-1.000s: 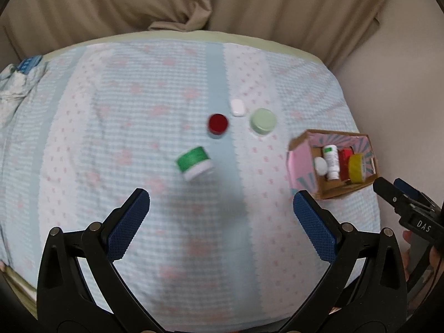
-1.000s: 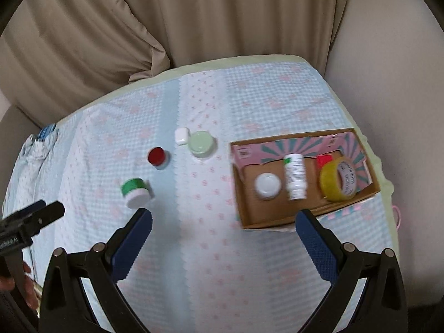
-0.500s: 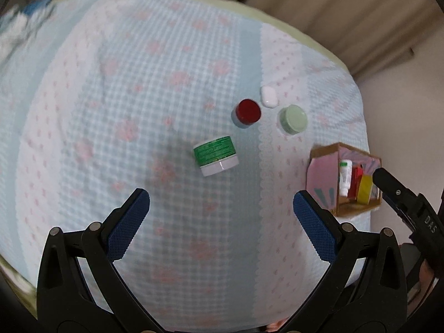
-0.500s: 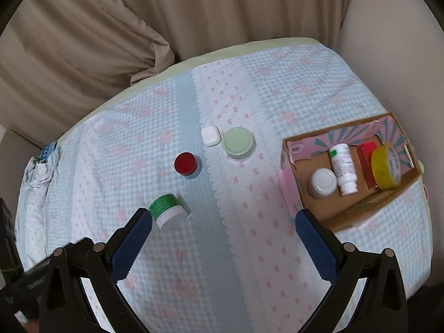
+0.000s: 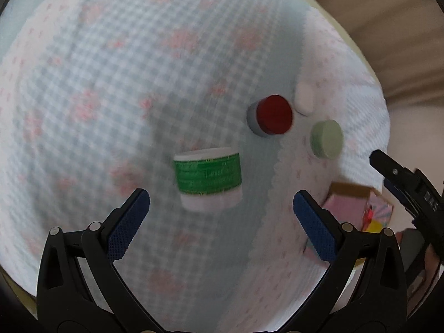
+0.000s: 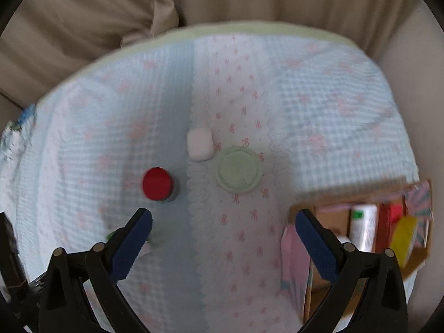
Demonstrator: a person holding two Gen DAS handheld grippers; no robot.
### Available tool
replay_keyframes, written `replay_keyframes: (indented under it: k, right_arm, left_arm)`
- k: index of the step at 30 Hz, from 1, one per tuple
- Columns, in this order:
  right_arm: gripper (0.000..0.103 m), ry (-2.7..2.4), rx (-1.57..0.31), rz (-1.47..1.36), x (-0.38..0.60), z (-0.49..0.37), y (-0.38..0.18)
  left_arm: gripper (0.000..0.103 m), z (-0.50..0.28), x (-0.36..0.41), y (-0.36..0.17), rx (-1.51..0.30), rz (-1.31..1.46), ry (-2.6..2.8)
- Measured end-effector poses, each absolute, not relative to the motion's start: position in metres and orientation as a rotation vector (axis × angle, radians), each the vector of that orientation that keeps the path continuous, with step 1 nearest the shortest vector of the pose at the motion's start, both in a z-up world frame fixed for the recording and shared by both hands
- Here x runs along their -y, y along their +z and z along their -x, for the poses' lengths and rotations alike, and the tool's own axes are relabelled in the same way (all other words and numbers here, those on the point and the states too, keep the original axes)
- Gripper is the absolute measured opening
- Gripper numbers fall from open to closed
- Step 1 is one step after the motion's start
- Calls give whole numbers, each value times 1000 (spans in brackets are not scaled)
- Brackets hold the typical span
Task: Organize rigid objects
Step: 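Grasp the green-labelled jar with the left tool while the right grasps the pale green jar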
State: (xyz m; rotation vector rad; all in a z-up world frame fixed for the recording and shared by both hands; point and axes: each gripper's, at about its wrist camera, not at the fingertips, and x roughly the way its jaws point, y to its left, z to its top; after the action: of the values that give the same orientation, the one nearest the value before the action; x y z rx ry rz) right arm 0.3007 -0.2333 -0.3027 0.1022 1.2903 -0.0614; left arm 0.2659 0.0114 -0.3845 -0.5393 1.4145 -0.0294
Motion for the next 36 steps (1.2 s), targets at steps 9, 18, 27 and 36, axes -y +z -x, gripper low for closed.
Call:
replay_keyframes:
  k: [9,18,27,36]
  right_arm:
    - [103,-55,-1439,-62,247,-363,-391]
    - [103,-69,-1519,-86,251,-379,-434]
    - [82,-88,-1530,-51,246,-384,-451]
    - [67,-115,-1495,-27,238,-388,-441]
  left_arm:
    - [103,-285,5,-440,-1450,558,45]
    - [96,-295,24,-461,-1471,526,67]
    - [69,-296,25,-465,-1469,500,70]
    - [69,-293,20,-459,-1450,514,21]
